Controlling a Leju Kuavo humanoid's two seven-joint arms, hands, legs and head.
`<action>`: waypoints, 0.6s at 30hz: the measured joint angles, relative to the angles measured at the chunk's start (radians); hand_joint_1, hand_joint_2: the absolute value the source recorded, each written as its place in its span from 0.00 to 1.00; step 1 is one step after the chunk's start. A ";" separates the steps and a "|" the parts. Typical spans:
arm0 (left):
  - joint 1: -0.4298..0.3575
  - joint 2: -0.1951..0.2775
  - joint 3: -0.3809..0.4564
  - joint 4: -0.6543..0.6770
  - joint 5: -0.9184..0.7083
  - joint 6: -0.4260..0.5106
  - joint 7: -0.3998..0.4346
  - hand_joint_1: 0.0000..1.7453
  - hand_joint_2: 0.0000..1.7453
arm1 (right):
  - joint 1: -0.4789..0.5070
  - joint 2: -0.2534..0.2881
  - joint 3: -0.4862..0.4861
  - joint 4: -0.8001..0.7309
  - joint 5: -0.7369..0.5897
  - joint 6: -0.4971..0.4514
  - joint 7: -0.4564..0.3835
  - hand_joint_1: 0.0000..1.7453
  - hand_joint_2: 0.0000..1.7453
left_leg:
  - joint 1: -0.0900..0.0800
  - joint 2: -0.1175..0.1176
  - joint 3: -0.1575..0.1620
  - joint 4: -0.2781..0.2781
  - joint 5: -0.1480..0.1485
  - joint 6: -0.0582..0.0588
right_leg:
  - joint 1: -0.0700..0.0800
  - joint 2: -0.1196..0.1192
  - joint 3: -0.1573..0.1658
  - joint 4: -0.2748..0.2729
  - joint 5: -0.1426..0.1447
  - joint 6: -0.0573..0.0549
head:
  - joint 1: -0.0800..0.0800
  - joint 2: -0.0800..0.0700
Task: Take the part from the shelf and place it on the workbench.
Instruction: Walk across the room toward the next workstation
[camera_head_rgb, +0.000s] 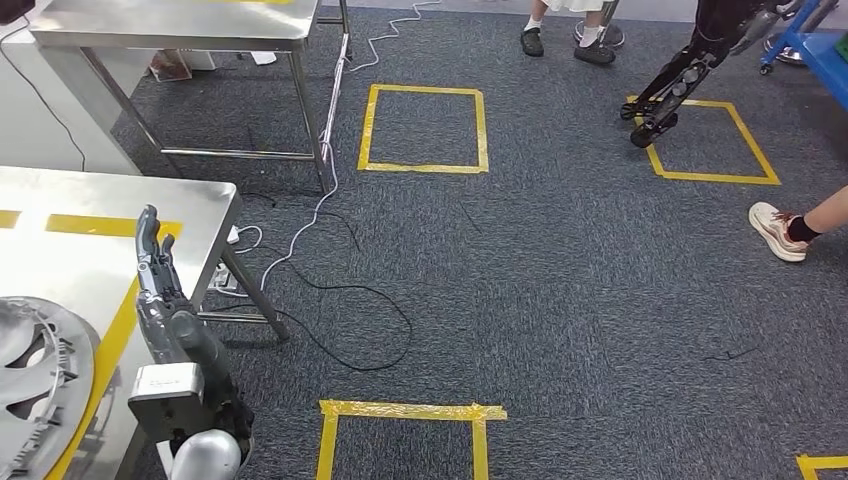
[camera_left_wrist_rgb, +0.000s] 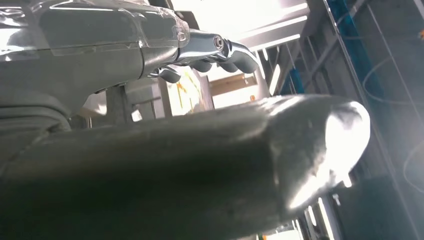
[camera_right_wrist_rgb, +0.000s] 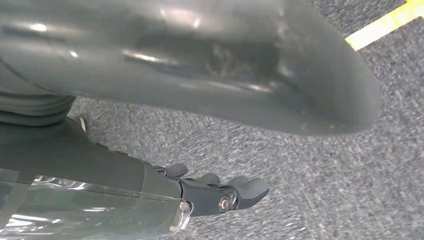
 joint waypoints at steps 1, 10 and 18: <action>0.000 0.000 -0.002 0.000 0.001 0.000 -0.001 0.00 0.00 | 0.002 0.000 0.001 0.000 0.000 0.000 -0.002 0.00 0.00 | 0.000 0.006 0.004 0.000 -0.003 -0.002 | 0.001 -0.005 0.029 -0.063 0.041 -0.004 | 0.000 0.000; 0.001 0.000 -0.008 0.000 0.001 0.000 -0.002 0.00 0.00 | 0.000 0.000 0.006 0.000 -0.001 0.007 -0.022 0.00 0.00 | -0.002 0.031 0.014 -0.004 -0.011 -0.023 | 0.019 -0.035 0.109 -0.233 0.087 -0.026 | -0.002 0.000; -0.032 0.001 -0.048 0.057 0.012 0.000 -0.012 0.00 0.00 | -0.002 -0.001 0.009 0.001 -0.065 0.010 -0.026 0.00 0.00 | 0.005 -0.075 -0.038 0.056 0.008 -0.035 | 0.012 0.048 0.137 -0.245 0.081 -0.042 | -0.010 0.000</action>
